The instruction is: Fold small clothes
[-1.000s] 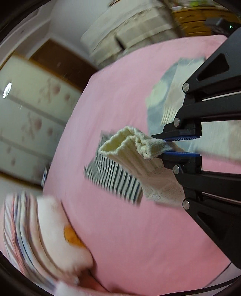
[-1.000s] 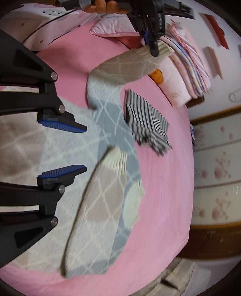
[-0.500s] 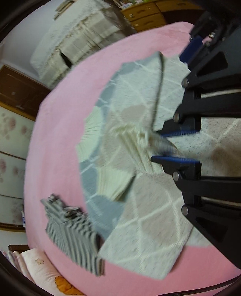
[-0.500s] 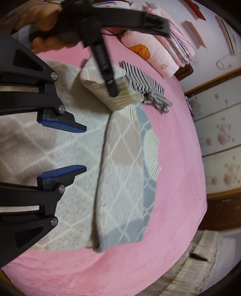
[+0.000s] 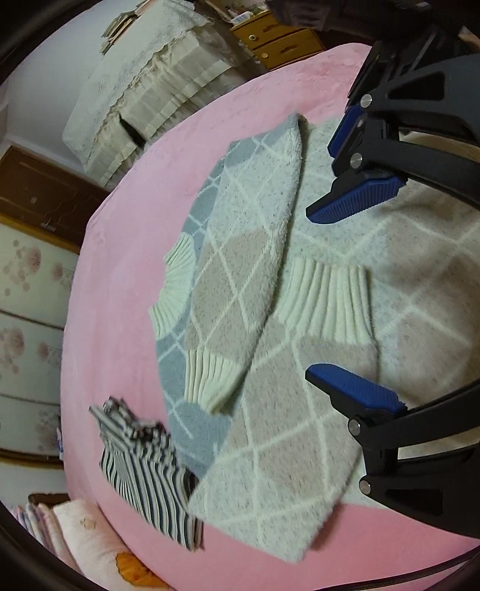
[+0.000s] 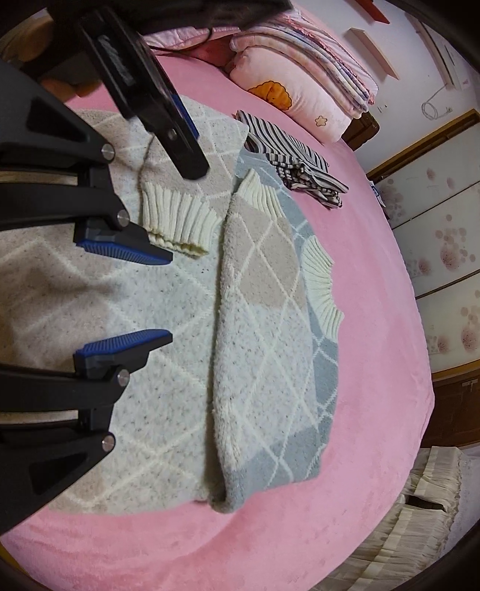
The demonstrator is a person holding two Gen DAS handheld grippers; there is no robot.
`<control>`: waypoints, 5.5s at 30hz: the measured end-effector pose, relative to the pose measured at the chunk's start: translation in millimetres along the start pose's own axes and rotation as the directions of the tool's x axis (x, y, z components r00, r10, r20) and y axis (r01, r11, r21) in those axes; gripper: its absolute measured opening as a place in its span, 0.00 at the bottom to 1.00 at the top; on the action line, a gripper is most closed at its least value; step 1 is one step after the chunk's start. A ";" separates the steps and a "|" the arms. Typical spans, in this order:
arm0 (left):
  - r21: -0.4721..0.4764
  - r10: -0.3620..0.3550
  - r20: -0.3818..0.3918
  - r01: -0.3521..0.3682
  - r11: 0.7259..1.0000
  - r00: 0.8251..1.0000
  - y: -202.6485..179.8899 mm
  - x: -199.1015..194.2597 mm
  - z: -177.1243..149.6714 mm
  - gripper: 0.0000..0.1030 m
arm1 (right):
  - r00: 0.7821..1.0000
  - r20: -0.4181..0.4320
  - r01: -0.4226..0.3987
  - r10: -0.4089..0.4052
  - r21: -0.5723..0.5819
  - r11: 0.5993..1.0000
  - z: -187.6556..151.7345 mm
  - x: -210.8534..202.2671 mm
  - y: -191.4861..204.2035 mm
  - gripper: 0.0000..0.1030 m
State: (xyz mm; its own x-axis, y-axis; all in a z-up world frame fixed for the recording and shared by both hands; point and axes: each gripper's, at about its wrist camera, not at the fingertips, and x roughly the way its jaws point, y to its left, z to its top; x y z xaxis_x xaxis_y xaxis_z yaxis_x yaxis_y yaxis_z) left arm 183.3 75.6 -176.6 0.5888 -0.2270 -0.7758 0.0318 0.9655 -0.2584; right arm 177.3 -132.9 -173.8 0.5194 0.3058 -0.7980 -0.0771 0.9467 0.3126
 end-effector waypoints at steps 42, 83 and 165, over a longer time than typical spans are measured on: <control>-0.296 0.240 0.005 -0.228 0.928 0.971 130.2 -16.5 -59.3 0.75 | 0.942 0.262 -0.063 0.210 -0.477 0.877 113.1 -41.2 143.1 0.07; -0.310 0.348 -0.029 -0.339 0.888 0.937 146.9 55.1 3.3 0.69 | 0.999 -0.051 0.004 0.009 0.255 0.967 114.5 89.3 -122.3 0.39; -0.086 0.072 0.297 -0.048 0.995 0.952 38.1 -225.5 -98.2 0.94 | 0.919 0.371 0.211 -0.135 -0.174 0.962 -94.9 -229.2 -10.8 0.51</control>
State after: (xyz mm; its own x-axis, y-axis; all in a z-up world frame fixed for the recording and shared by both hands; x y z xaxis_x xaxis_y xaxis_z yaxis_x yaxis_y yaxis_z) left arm -27.5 151.1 -68.1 0.8026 -0.1091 -0.5865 -0.0662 0.9608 -0.2693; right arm -21.7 -203.6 -43.2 0.8035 0.1161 -0.5839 -0.1123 0.9927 0.0428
